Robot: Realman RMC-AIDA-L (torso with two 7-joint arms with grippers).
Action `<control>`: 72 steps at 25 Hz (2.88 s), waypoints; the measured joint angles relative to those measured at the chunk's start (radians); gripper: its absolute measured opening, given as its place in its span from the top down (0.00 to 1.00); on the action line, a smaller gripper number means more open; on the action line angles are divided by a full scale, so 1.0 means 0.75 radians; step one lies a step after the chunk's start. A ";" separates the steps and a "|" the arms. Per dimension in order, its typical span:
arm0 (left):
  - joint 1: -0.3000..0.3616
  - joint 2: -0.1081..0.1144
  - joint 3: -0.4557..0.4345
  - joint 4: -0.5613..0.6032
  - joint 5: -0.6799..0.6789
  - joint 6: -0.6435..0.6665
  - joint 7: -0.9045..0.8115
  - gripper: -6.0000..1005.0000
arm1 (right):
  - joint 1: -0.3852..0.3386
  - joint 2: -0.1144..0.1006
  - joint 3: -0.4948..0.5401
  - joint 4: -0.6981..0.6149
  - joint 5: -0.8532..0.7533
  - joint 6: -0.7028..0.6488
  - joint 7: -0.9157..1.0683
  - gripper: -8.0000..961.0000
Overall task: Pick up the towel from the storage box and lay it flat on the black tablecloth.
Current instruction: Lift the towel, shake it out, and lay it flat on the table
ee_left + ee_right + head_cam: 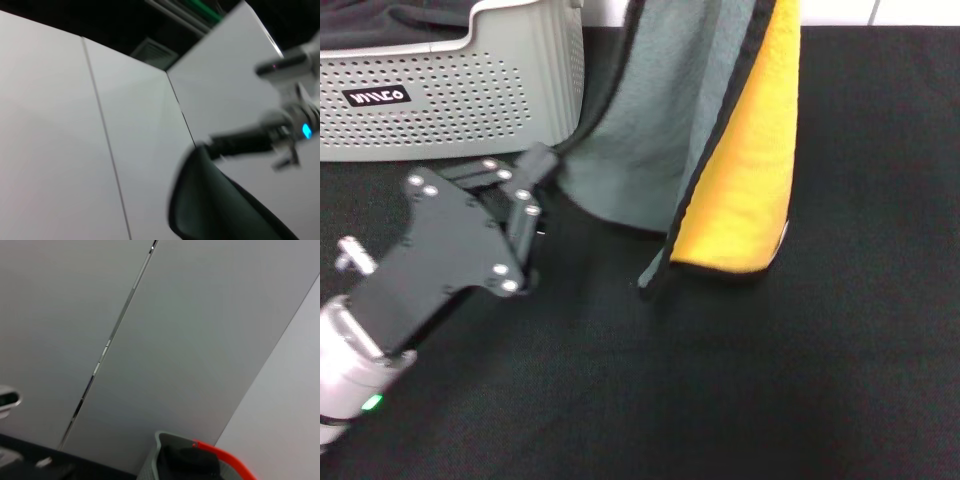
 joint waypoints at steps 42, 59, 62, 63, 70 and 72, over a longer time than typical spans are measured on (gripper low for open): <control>0.400 0.112 0.083 1.116 -0.229 0.027 -1.478 0.99 | -0.369 0.016 -0.040 -0.057 0.182 -0.251 0.035 0.99; 0.090 0.016 0.087 0.456 -0.063 0.016 -0.904 0.99 | -0.058 -0.108 0.087 -0.123 0.151 -0.252 0.109 0.99; 0.006 0.010 0.088 0.336 -0.022 -0.004 -0.780 0.99 | 0.012 -0.134 0.088 -0.083 0.126 -0.284 0.104 0.99; 0.006 0.010 0.088 0.336 -0.022 -0.004 -0.780 0.98 | 0.036 -0.143 0.089 -0.071 0.120 -0.301 0.101 0.99; -0.021 0.000 0.088 0.298 -0.016 -0.097 -0.710 0.96 | 0.215 -0.216 0.091 0.022 0.113 -0.470 0.058 0.99; -0.025 0.000 0.088 0.293 -0.016 -0.121 -0.699 0.96 | 0.267 -0.222 0.103 0.042 0.098 -0.525 0.037 0.99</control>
